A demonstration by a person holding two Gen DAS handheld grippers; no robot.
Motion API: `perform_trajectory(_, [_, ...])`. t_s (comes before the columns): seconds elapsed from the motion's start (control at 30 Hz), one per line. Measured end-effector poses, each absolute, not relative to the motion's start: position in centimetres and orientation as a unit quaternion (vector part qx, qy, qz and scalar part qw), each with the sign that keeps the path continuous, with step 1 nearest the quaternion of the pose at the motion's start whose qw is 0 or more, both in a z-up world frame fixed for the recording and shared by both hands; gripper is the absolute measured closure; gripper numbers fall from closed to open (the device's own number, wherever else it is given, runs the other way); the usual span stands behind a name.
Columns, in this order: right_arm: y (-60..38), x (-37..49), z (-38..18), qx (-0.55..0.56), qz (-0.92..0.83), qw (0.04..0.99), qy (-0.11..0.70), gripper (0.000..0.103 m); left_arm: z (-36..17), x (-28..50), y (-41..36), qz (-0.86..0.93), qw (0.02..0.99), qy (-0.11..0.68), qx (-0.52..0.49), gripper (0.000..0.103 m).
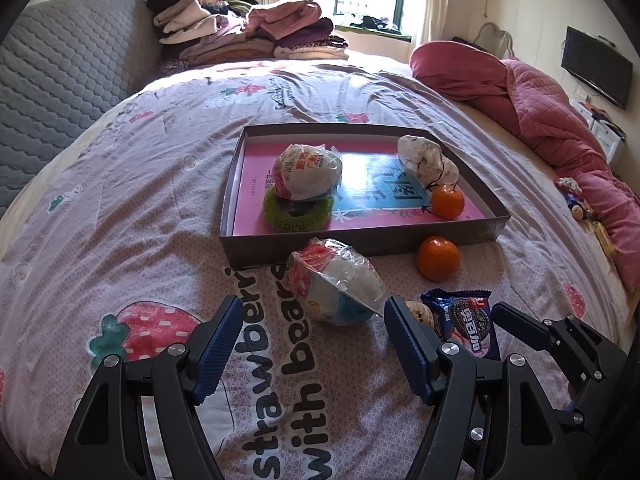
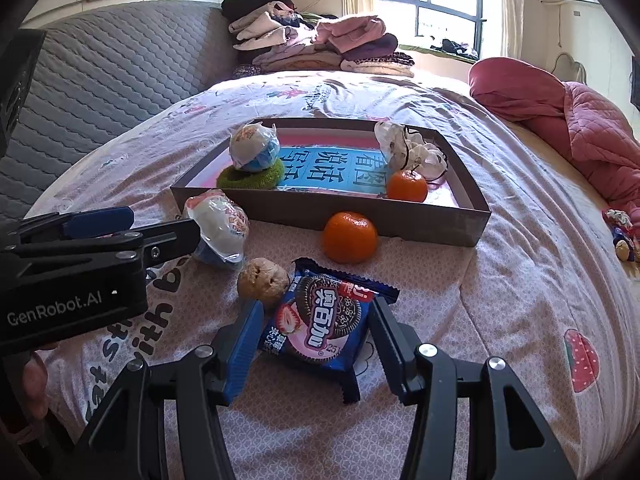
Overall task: Organize objects
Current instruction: 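Lower left gripper around wrapped ball while right gripper straddles the cookie packet, then close left gripper on wrapped ball while right gripper closes on cookie packet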
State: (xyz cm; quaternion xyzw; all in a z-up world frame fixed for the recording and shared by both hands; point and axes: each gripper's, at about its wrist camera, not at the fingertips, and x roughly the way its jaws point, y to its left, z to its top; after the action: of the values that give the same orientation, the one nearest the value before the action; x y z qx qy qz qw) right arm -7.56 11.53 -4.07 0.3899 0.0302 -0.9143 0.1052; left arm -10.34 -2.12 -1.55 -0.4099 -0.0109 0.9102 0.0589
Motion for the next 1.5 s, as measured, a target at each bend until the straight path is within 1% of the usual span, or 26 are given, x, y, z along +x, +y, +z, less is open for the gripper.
perform_trajectory(0.07, [11.6, -7.6, -4.2, 0.392, -0.914, 0.102, 0.029, 0.049, -1.6, -10.6, -2.0, 0.911, 0.059, -0.010, -0.409, 0.029])
perform_trajectory(0.13, [11.7, -7.7, -4.3, 0.394, -0.913, 0.101, 0.028, 0.046, -1.7, -10.8, -1.9, 0.911, 0.057, -0.009, -0.408, 0.029])
perform_trajectory(0.6, [11.2, -8.3, -5.5, 0.416, -0.904, 0.100, 0.026, 0.042, -2.4, -11.6, -1.0, 0.910, 0.053, 0.007, -0.411, 0.029])
perform_trajectory(0.7, [11.2, -8.4, -5.9, 0.421, -0.901, 0.100, 0.028, 0.038, -2.5, -11.7, -0.9, 0.911, 0.050, 0.011, -0.408, 0.029])
perform_trajectory(1.07, [11.4, -8.5, -5.9, 0.420, -0.901, 0.104, 0.023, 0.038, -2.9, -13.1, -0.4, 0.910, 0.038, 0.002, -0.412, 0.029])
perform_trajectory(1.33, [11.5, -8.6, -5.9, 0.417, -0.902, 0.112, 0.026, 0.038, -4.4, -14.5, 0.3, 0.903, 0.023, 0.003, -0.429, 0.029])
perform_trajectory(1.5, [11.6, -8.7, -5.9, 0.417, -0.900, 0.123, 0.024, 0.042, -6.2, -15.5, -0.6, 0.891, 0.008, -0.014, -0.453, 0.029])
